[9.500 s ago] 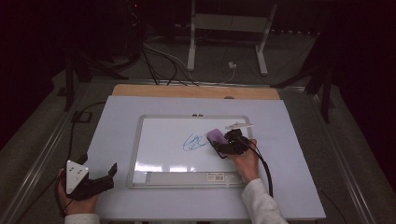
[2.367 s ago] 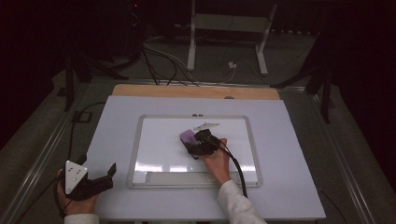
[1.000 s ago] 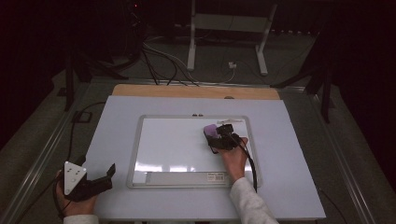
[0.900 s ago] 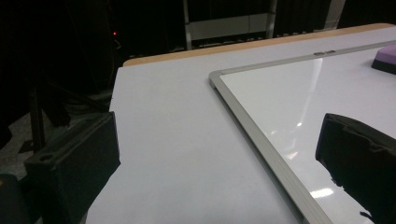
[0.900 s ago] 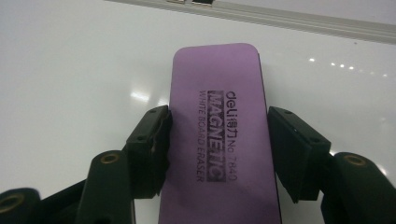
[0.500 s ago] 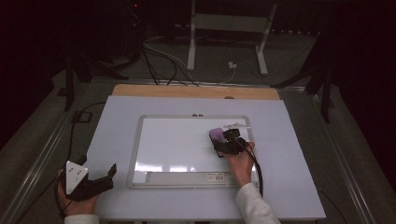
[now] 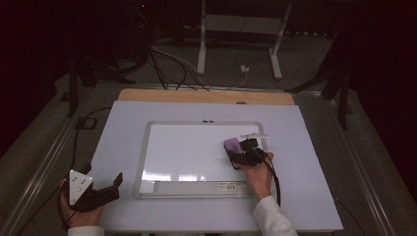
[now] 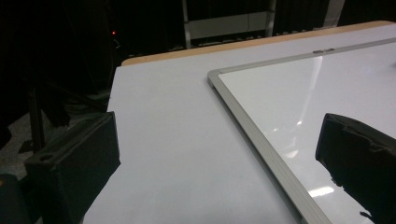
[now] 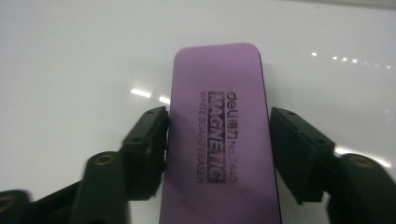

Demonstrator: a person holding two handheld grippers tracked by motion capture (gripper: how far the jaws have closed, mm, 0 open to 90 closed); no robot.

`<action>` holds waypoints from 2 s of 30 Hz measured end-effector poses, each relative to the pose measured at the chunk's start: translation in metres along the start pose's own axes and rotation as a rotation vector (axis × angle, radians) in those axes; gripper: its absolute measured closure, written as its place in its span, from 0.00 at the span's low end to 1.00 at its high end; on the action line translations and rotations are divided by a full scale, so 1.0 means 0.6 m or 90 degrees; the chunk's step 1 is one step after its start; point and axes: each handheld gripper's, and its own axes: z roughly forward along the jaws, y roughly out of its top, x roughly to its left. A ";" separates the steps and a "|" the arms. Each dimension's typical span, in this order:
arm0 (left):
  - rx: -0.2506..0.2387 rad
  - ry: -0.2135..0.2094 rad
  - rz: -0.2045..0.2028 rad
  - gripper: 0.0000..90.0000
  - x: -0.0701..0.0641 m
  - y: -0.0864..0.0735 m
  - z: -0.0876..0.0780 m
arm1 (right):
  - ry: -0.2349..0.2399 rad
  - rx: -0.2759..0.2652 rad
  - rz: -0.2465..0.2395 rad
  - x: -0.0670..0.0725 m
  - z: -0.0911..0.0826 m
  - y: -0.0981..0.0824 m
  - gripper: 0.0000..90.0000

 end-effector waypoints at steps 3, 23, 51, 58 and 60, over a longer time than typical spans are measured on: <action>0.004 -0.001 0.000 0.01 0.000 -0.001 0.002 | -0.001 -0.025 -0.005 -0.003 -0.007 0.003 0.31; 0.002 -0.003 0.000 0.01 0.001 -0.001 0.001 | -0.017 -0.036 -0.109 0.023 -0.014 -0.003 0.35; 0.003 0.001 -0.003 0.01 0.002 -0.001 0.001 | -0.078 -0.009 -0.021 -0.018 -0.011 -0.004 0.71; 0.004 0.001 -0.002 0.01 0.001 -0.001 0.002 | -0.081 -0.054 -0.013 -0.016 -0.032 -0.003 0.71; 0.004 0.000 -0.001 0.01 0.001 -0.001 0.002 | -0.085 -0.061 -0.018 -0.013 -0.043 0.001 0.71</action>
